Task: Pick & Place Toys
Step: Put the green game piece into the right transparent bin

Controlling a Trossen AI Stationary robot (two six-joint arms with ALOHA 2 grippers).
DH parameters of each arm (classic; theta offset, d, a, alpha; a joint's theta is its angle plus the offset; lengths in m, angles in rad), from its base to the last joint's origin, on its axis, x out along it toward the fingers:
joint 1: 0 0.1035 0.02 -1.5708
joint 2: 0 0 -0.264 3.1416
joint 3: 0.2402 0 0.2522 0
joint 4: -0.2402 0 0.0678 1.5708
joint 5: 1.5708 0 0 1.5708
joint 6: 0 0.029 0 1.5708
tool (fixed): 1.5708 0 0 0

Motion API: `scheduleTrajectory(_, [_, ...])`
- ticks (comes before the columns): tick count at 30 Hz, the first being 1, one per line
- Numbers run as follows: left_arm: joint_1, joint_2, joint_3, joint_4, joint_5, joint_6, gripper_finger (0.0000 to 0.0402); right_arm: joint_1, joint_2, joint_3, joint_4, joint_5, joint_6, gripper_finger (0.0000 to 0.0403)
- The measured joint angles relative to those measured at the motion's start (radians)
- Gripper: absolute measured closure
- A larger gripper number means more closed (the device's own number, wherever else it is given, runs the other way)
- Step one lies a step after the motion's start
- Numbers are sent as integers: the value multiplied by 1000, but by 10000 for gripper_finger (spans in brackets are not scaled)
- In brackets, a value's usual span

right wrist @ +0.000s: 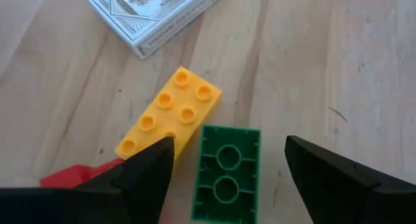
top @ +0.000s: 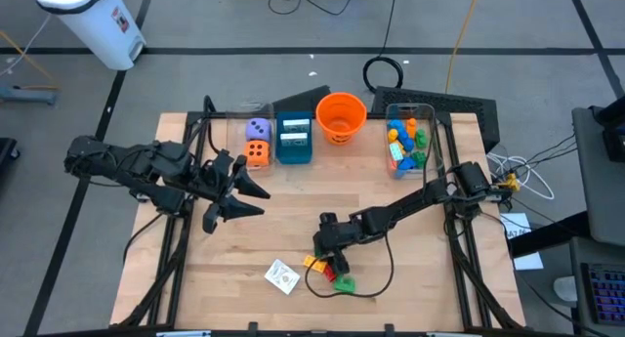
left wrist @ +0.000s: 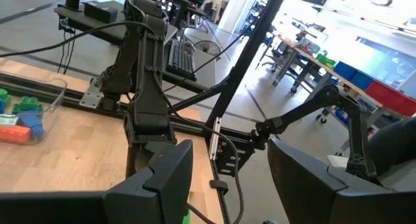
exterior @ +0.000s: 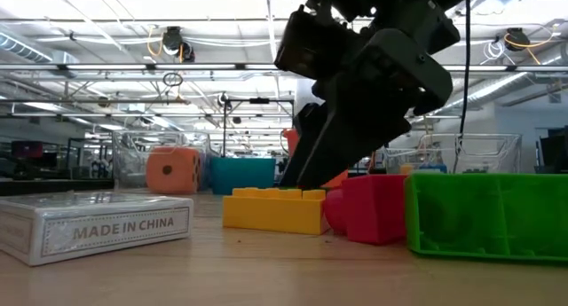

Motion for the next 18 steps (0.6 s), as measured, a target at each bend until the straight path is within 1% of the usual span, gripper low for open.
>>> scheduleTrajectory(6, [0, 0, 0, 0, 0, -1, 195, -8, 0, 0, -66, -1, 0, 109])
scheduleTrajectory(10, [0, 0, 0, 0, 0, -1, 195, -17, 0, 0, -117, -1, -4, 115])
scheduleTrajectory(14, [0, 0, 0, 0, 0, -1, 195, -22, 0, 0, -114, 0, -4, 127])
scheduleTrajectory(18, [0, 0, 0, -4, 0, 0, 195, -28, 0, 0, -114, -1, -4, 151])
